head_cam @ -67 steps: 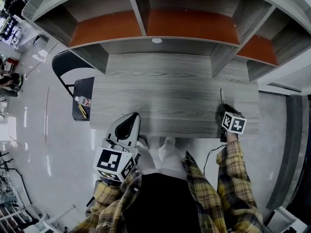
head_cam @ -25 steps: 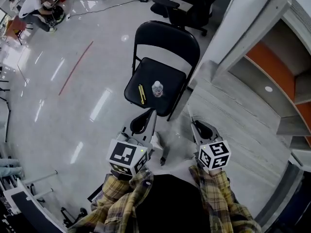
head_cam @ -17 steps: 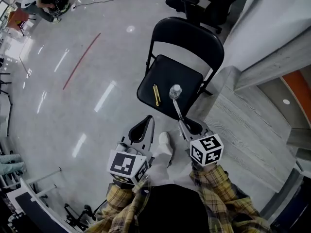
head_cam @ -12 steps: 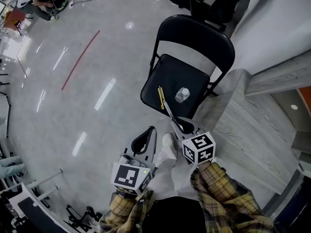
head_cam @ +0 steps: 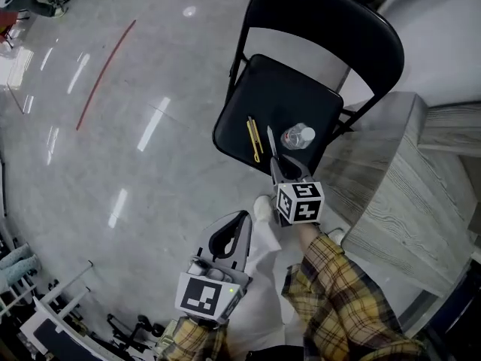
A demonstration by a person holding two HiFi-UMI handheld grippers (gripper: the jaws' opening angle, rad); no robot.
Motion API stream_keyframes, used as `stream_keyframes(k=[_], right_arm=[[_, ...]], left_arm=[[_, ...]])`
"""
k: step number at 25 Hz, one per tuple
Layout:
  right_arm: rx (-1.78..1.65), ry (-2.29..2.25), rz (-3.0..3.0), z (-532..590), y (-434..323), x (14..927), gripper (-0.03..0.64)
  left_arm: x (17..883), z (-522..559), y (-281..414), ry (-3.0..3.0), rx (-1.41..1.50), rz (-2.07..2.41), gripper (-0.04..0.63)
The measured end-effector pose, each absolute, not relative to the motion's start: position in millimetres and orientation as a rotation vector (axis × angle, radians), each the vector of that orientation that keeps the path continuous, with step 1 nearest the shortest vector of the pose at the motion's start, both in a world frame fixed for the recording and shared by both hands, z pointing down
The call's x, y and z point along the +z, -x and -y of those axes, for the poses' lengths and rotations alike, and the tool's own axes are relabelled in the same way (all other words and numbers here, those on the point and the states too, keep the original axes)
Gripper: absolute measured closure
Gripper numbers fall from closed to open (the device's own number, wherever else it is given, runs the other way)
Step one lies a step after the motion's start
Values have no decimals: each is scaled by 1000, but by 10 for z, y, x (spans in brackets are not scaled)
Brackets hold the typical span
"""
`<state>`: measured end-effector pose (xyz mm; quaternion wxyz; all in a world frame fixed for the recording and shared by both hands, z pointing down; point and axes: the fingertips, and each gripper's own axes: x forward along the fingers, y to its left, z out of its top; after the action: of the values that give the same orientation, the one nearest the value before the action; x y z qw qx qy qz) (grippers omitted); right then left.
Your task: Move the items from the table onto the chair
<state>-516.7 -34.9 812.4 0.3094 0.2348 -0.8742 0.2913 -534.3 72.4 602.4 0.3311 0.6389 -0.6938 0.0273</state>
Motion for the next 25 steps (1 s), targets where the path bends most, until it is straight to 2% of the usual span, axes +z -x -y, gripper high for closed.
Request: stream_keyframes(k=[10,18,25], right_arm=[[700,-640,2137,610,5113,9351,551],[706,-631,2050,538,5100,9667,551],[724,-631,2050,507,5064,9600,549]], left_arm=[[6720,-811,5491,-1565,72,1799,591],[6779,-856,5617,-1538,69,1826,591],[6722,-839,5580,-1539,67,1825,591]])
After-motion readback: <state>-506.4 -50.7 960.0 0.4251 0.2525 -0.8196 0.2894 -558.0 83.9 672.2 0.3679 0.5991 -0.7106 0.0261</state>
